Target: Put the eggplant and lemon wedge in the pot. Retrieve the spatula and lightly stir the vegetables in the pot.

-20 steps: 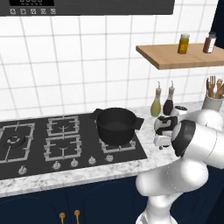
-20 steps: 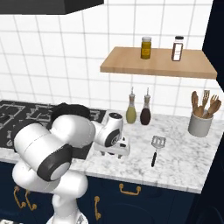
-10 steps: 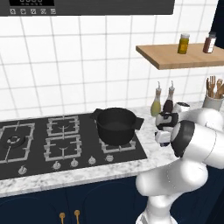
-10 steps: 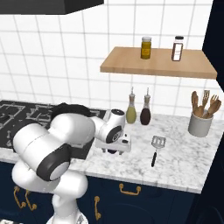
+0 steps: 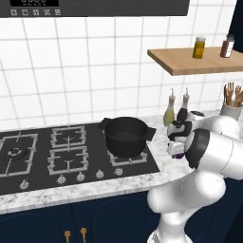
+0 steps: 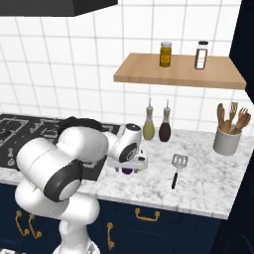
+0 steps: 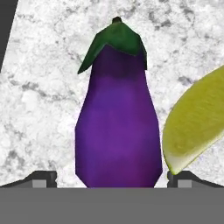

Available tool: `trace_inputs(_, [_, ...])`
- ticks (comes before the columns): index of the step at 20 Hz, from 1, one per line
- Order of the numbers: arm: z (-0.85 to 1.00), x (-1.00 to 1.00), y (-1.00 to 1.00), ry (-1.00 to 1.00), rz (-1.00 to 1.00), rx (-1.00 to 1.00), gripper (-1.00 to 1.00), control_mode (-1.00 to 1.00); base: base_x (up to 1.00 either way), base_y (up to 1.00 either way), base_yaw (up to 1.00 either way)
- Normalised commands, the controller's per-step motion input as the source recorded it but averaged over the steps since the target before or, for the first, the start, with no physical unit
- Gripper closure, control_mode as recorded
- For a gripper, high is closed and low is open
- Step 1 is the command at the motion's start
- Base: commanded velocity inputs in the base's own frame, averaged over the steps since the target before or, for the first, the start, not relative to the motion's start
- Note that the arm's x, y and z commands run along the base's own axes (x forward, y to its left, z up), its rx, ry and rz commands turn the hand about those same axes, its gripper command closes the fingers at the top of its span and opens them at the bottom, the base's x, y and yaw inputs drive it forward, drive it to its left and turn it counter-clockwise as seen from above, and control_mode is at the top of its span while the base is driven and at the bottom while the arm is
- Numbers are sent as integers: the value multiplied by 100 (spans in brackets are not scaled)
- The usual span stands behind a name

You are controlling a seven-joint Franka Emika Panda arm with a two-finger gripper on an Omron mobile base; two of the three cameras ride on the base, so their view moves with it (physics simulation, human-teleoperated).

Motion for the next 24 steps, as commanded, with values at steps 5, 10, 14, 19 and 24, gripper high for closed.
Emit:
trace_inputs(5, [0,54,0,0,6,2,-100,-100,0,0,0])
trace_inputs(10, [-22,6,2,3,5,0,-100,-100,0,0,0])
trace_inputs(14, [-24,-15,9,3,1,0,100,-100,0,0,0])
trace_inputs(19, [10,-29,0,-2,0,0,100,-100,0,0,0])
trace_inputs(24, [92,-72,12,-13,0,1,100,-100,0,0,0])
